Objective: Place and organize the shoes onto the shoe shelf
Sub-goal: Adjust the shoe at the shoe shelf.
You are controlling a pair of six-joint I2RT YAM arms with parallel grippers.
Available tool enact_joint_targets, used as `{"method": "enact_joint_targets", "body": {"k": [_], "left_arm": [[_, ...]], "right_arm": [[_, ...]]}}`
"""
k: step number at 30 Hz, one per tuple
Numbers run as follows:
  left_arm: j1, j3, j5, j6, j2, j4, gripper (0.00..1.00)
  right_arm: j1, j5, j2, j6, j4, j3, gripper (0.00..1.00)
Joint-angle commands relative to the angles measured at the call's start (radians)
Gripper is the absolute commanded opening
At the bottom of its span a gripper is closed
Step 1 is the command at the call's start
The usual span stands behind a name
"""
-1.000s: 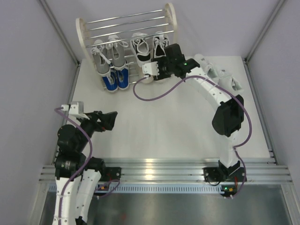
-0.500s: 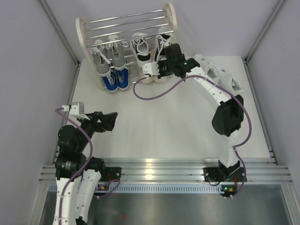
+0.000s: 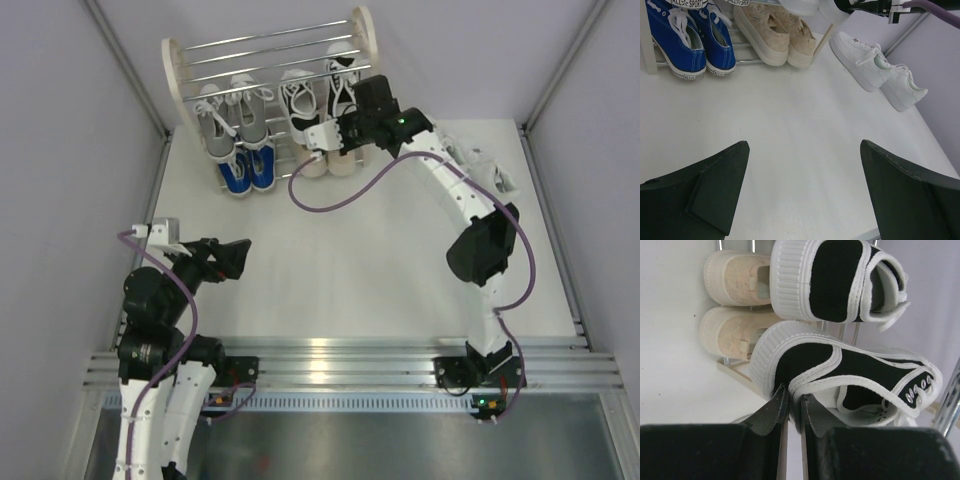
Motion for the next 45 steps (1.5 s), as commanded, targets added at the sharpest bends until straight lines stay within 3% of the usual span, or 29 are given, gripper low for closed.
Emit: {"method": "enact_joint_targets", "body": {"k": [1,7,17,30,45], "left_arm": [[0.002,-0.006,0.003,0.015,-0.012,0.023,0.98],[0.002,-0.011,0.005,0.017,-0.018,0.026,0.98],[0.002,-0.014,0.002,0.020,-0.021,0.026,0.98],[0.001,-0.014,0.008,0.018,-0.017,0.028,0.98],[0.001,-0.020,0.011,0.012,-0.020,0.031,0.98]], "right_arm": [[-0.014,0.027,0.001,-0.141,0.029,0.129,0.00],[-0.025,0.103,0.020,-0.209,0.026,0.134,0.00],[-0.025,0.094,0.066,-0.335,0.073,0.165,0.00],[-0.027,0.083,0.133,-0.273,0.105,0.219,0.00],[-0.031,-0.015,0.103,-0.256,0.084,0.173,0.00]]}}
